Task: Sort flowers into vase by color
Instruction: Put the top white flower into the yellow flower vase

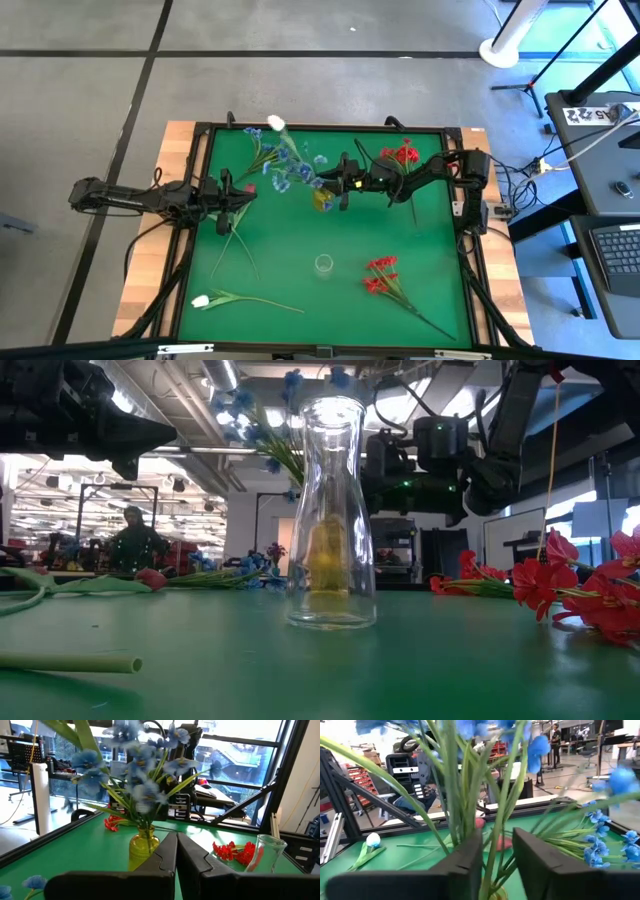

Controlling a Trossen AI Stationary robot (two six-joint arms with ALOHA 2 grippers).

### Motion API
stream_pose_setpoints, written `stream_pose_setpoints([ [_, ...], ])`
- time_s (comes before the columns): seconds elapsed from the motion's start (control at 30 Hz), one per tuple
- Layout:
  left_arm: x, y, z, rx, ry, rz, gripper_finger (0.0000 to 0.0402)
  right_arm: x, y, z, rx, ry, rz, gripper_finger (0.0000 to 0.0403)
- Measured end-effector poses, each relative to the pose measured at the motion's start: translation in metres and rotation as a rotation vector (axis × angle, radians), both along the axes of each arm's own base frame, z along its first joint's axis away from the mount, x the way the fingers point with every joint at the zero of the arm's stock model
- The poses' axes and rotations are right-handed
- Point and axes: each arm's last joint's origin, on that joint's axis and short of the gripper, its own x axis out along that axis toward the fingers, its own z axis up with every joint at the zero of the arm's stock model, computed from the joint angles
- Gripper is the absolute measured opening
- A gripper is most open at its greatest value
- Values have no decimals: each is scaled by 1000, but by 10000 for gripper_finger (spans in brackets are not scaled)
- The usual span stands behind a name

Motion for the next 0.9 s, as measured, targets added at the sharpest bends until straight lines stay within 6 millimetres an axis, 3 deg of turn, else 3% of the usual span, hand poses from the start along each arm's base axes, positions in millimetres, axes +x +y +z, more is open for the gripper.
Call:
stream_pose_setpoints([
  [0.27,0,0,0,0,0,0,0,-3,-5,6,14,65,27,176],
  [0.9,0,0,0,0,0,0,0,-32,1,58,-70,273,60,179],
])
